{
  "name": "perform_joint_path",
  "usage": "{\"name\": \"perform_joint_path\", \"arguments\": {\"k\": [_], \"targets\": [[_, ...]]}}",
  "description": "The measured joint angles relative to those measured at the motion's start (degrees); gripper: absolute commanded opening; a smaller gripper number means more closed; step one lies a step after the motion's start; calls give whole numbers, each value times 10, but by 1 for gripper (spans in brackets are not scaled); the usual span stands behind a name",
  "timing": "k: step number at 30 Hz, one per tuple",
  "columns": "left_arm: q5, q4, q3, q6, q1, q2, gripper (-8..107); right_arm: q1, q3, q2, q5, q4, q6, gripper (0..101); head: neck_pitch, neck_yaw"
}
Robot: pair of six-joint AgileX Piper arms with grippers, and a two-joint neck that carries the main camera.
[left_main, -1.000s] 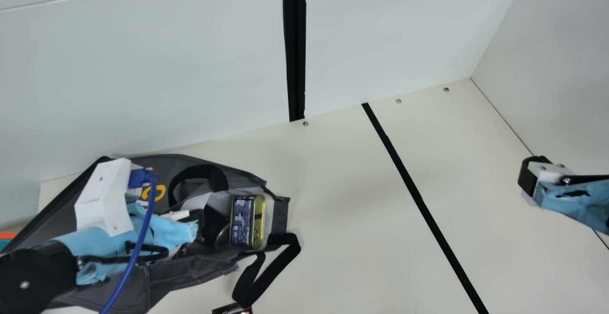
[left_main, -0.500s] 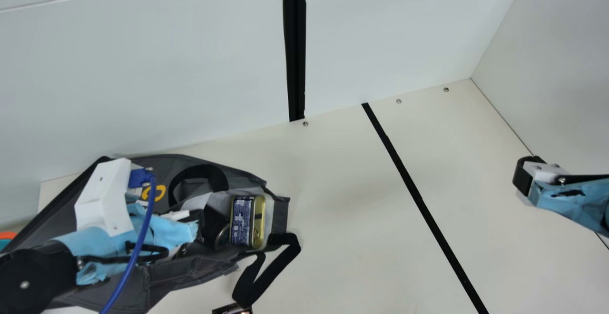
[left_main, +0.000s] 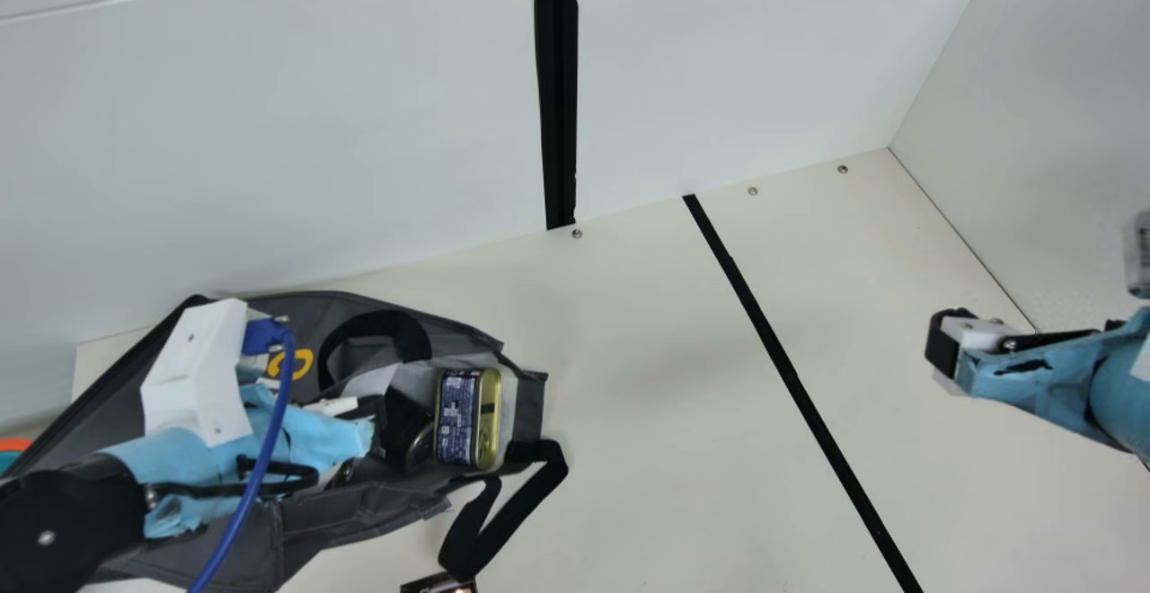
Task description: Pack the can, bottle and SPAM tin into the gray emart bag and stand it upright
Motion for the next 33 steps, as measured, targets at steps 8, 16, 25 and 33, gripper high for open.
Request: {"name": "perform_joint_path", "arguments": {"k": [8,16,25,33], "targets": [[0,0,0,0,0,0,-8,18,23,15,-1,26,-20,95,0,-1],[0,0,0,0,0,0,-8,24,43,38,-1,79,-64,95,0,-1],[0,0,0,0,0,0,-8,4,65,67,-1,149,-143,95,0,0],[0,0,0,0,0,0,-8,-5,93,98,-15,200,-212,95,0,-1]]}}
